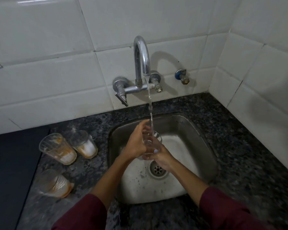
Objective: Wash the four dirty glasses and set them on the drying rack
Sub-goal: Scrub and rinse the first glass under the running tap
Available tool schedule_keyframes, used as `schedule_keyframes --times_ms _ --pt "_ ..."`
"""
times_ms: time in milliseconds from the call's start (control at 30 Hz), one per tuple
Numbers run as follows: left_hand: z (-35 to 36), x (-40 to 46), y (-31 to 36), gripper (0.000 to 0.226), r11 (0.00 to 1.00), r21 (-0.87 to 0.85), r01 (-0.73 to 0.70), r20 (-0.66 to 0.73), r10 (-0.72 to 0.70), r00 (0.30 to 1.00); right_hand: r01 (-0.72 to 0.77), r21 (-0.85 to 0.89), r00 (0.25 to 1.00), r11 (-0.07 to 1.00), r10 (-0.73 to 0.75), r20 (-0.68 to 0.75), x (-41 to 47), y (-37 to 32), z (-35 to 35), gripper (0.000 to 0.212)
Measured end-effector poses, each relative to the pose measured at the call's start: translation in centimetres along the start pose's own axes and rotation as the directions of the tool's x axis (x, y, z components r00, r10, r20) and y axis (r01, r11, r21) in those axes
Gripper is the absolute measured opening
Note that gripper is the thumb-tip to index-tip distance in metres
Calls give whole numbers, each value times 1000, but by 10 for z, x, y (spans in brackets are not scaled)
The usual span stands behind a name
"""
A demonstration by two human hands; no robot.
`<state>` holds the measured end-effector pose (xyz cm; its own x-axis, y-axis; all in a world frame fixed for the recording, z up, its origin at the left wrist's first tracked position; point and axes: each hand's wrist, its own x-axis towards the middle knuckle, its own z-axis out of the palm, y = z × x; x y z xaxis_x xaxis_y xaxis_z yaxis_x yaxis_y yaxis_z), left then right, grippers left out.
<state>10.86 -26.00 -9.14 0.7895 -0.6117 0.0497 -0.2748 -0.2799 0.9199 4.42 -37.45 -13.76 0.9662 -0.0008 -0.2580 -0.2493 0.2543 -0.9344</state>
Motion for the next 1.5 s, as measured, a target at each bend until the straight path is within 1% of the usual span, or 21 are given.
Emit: schedule_keyframes --times_ms 67,133,233,300,400,467,533,600,667,733,800,867,967,1100,1167,1200,1267,1333,1367,1433,1500 --pt "-4 -2 -5 114 998 -55 22 -5 -22 1000 -17 -36 1000 999 17 -15 0 -3 -3 69" --pt "-6 -3 -10 115 988 -140 61 -31 -66 997 -37 -159 999 987 31 -45 -2 -10 -11 71" --pt "-4 -1 -9 113 963 -244 117 -43 -132 990 -56 -395 997 917 29 -74 -8 -32 -27 72" --pt "-3 3 -9 112 946 -288 152 -22 -165 986 -77 -489 996 869 45 -76 -11 -49 -35 78" --pt "-3 8 -3 97 936 -294 192 -11 -204 979 -73 -626 997 776 40 -67 -12 -67 -47 84" --pt "-8 14 5 86 914 -314 256 -114 -304 946 -67 -708 997 703 26 -68 -14 -77 -55 74" --pt "-20 27 8 87 895 -327 303 -281 -398 873 -69 -782 997 619 14 -76 -19 -89 -60 69" --pt "-36 45 14 88 928 -219 303 -435 -370 821 -81 -852 996 517 4 -92 -22 -99 -64 72" --pt "-48 63 22 82 951 -82 299 -537 -295 791 -111 -892 993 437 14 -117 -23 -107 -62 71" --pt "-54 76 35 64 944 59 325 -598 -227 769 -128 -902 991 413 21 -131 -25 -112 -59 65" --pt "-58 82 44 49 908 172 382 -610 -206 765 -122 -908 991 400 -1 -134 -26 -117 -56 63" --pt "-58 82 44 40 867 296 401 -592 -163 789 -87 -936 993 342 -46 -109 -28 -121 -54 63" --pt "-59 80 40 34 784 503 363 -534 -47 844 -22 -973 993 229 -106 -47 -32 -124 -46 66" --pt "-62 56 31 47 598 747 292 -433 103 896 8 -997 993 74 -122 -1 -37 -125 -32 67" --pt "-55 30 25 45 513 828 227 -337 131 933 36 -998 993 41 -115 31 -40 -123 -25 74" --pt "-48 16 25 43 518 839 166 -260 113 959 55 -998 993 41 -111 50 -41 -122 -21 78" --pt "-33 -10 24 54 635 772 22 -53 29 998 101 -992 991 73 -96 94 -46 -120 -14 81" --pt "-16 -32 26 79 776 627 -70 143 -26 989 142 -981 988 135 -81 132 -51 -120 -8 82" --pt "-8 -39 26 89 840 537 -80 198 -33 980 158 -973 986 166 -75 147 -53 -119 -5 84" --pt "5 -48 21 97 923 385 -17 195 -63 979 186 -957 982 222 -86 171 -55 -119 1 87" --pt "11 -51 17 90 958 279 62 87 -89 992 187 -932 980 310 -128 154 -54 -117 7 87"
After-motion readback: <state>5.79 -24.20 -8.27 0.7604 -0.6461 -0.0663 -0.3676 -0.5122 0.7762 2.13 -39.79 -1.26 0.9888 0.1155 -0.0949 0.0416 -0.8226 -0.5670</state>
